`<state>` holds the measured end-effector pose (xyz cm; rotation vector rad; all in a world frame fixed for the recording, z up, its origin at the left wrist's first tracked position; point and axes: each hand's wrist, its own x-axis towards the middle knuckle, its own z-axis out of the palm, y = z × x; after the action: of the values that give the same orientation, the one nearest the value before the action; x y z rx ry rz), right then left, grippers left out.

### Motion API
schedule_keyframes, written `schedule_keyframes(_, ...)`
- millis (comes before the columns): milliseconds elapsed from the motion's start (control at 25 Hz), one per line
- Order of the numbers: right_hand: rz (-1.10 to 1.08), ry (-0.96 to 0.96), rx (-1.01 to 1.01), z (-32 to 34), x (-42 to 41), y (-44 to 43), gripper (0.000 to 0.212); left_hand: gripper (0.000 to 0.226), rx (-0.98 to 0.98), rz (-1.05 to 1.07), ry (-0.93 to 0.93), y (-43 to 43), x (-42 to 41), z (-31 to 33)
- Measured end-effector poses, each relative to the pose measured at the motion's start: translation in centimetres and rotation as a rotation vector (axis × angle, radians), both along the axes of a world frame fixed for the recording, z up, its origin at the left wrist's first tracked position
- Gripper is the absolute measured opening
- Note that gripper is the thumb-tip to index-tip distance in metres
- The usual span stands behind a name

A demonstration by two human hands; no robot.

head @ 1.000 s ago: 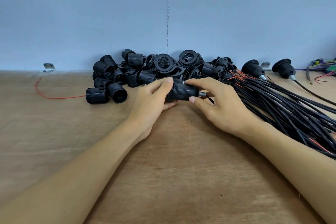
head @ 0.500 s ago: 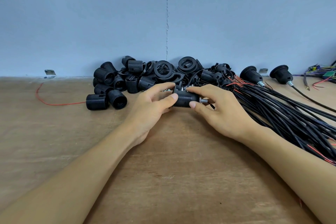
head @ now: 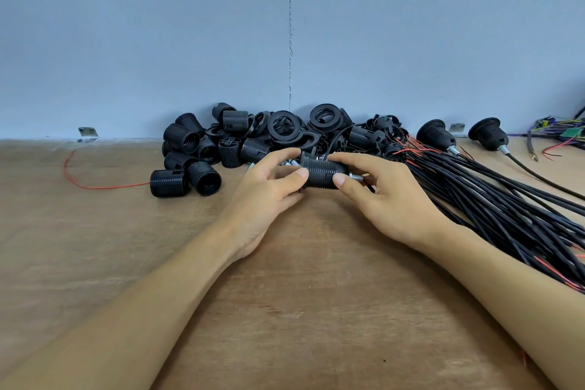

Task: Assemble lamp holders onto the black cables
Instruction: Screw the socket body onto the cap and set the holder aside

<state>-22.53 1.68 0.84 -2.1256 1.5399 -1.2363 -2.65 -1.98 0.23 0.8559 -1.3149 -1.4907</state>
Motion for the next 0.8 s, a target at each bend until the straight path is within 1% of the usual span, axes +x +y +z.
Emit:
schedule_keyframes(120, 0.003, -0.004, 0.011, 0.1, -0.2, 0.0, 0.029, 0.040, -0.059, -0.014, -0.079, 0.1, 0.1, 0.1)
schedule_keyframes(240, -0.008, -0.028, 0.020, 0.1, -0.3, -0.1, 0.027, 0.054, -0.151, 0.020, -0.178, 0.4, 0.1, 0.1)
schedule_keyframes(360, -0.009, -0.045, 0.034, 0.0, -0.2, -0.1, 0.026, 0.061, -0.205, 0.056, -0.194, 0.6, -0.1, 0.1)
schedule_keyframes(440, -0.011, -0.046, 0.043, 0.0, -0.2, -0.1, 0.026, 0.056, -0.220, 0.071, -0.171, 0.8, -0.2, 0.2)
schedule_keyframes(520, -0.012, -0.035, 0.039, 0.0, -0.2, -0.1, 0.026, 0.044, -0.221, 0.092, -0.144, 1.0, -0.4, 0.3)
schedule_keyframes(640, -0.010, -0.023, 0.034, -0.1, -0.3, -0.1, 0.025, 0.024, -0.242, 0.163, -0.176, 1.2, -0.5, 0.4)
schedule_keyframes(720, -0.008, -0.015, 0.030, -0.1, -0.3, -0.1, 0.025, 0.019, -0.252, 0.181, -0.190, 1.2, -0.5, 0.5)
schedule_keyframes(800, -0.011, -0.009, 0.035, -0.1, -0.3, -0.1, 0.025, 0.019, -0.263, 0.183, -0.208, 1.2, -0.3, 0.5)
